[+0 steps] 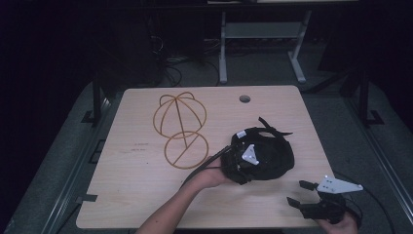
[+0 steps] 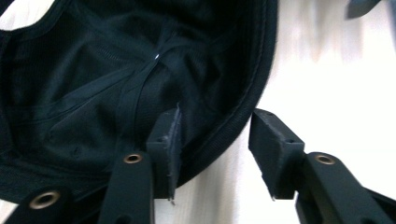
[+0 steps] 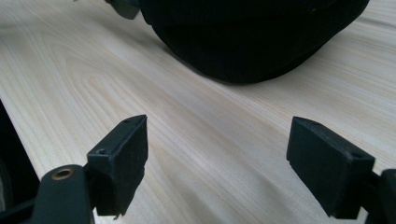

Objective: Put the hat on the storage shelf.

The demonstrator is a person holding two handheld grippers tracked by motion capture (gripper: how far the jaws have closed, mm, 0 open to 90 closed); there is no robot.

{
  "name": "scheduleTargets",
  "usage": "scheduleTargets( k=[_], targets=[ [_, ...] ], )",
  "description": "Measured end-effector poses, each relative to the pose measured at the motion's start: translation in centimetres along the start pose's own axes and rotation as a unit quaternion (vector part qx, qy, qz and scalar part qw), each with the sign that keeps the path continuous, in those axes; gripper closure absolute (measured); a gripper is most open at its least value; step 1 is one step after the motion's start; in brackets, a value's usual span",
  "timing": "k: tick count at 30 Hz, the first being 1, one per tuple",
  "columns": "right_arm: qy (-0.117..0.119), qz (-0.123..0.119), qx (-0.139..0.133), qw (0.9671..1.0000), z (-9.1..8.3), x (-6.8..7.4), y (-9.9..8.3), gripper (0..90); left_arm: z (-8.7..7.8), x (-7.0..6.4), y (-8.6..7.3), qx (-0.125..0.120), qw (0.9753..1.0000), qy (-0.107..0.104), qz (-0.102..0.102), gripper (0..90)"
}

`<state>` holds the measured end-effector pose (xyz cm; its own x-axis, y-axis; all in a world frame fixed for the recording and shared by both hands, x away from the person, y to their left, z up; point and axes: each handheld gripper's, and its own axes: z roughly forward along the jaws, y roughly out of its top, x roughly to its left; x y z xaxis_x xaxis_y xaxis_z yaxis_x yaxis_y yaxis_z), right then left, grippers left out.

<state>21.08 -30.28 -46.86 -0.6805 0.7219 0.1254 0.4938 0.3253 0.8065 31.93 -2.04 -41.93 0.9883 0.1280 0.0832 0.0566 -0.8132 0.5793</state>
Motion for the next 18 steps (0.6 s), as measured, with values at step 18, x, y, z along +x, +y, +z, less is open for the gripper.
scheduleTargets(
  k=[18],
  targets=[
    [0.001, -0.003, -0.017, 0.9999, -0.3, 0.6, 0.2, 21.6, -1.7, -0.6, 2.3, -0.055, 0.9974, -0.047, -0.003, 81.7]
  ],
)
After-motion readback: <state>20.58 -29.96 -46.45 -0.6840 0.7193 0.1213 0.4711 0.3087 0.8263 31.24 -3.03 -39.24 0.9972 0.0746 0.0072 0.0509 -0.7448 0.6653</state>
